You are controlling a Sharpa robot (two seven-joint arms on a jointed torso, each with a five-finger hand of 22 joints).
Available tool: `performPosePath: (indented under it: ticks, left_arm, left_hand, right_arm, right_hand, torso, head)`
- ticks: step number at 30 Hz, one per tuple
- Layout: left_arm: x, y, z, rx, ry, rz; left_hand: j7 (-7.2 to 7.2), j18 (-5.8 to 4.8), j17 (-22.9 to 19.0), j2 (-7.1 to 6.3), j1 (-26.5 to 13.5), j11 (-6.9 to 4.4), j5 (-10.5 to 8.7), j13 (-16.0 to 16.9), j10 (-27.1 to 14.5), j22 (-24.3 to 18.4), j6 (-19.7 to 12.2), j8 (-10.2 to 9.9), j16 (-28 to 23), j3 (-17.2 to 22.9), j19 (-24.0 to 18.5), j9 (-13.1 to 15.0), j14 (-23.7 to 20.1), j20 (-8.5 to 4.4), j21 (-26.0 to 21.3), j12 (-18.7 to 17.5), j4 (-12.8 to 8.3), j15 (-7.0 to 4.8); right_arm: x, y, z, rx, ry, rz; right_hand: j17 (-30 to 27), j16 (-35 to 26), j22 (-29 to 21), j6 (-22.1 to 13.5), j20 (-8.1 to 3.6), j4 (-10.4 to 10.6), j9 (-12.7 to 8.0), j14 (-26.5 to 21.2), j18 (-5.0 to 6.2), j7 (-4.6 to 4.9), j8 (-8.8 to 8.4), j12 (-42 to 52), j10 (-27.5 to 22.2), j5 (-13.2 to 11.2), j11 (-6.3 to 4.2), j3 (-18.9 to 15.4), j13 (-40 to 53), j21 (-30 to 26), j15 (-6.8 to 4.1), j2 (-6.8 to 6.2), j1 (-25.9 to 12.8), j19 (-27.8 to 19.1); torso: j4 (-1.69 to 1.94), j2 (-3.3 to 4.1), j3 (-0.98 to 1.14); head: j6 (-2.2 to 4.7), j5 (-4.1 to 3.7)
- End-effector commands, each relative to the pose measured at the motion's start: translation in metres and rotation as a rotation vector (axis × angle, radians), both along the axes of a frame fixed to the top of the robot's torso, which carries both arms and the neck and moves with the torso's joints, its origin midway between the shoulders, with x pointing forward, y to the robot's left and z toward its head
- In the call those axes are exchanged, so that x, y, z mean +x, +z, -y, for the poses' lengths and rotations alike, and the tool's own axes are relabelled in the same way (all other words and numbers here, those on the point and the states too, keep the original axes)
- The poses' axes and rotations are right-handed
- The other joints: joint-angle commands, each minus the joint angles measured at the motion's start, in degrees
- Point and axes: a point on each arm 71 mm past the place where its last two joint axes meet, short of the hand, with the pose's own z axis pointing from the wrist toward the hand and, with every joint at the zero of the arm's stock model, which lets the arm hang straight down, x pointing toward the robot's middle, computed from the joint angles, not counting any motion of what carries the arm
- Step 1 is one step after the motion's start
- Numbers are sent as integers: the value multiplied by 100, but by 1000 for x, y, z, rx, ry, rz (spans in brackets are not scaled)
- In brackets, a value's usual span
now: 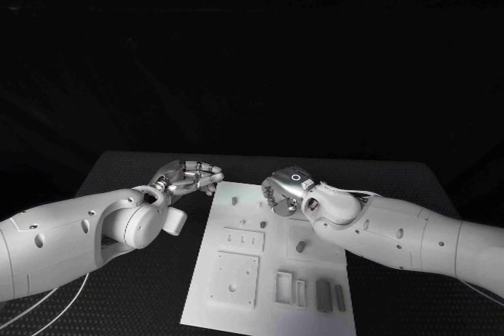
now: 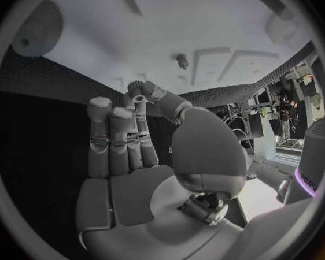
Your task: Assemble the parts on the task board
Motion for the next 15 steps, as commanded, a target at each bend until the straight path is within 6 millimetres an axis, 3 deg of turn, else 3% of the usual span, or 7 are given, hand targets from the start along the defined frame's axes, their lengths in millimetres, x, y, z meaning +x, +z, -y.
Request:
performPosePath:
  ticks: [1, 15]
  left_arm:
    - [0, 1, 3, -9, -19, 3]
    - [1, 1, 7, -10, -25, 4]
  left_hand:
    - [53, 104, -7, 1, -67, 6, -19, 10, -22, 81, 0, -22, -22, -39, -39, 6, -22, -15, 20, -35, 4, 7]
    - [54, 105, -7, 3, -68, 6, -19, 13, -20, 80, 0, -25, -23, -36, -39, 8, -21, -15, 20, -39, 3, 7]
  right_arm:
    - [1, 3, -3, -4, -13, 48]
    - [12, 2, -15, -27, -30, 83]
  right_hand:
    - [-8, 22, 128, 58, -19, 0, 8, -50, 363, -3, 23, 23, 347, 12, -64, 42, 151, 26, -84, -8, 47, 1]
    - [-13, 29, 126, 70, -22, 3, 16, -52, 363, -7, 21, 19, 354, 12, -66, 57, 168, 38, -86, -21, 49, -1]
  torso:
    - [4, 5, -2]
    - [3, 17, 11]
  head:
    - [7, -1]
    - [29, 13]
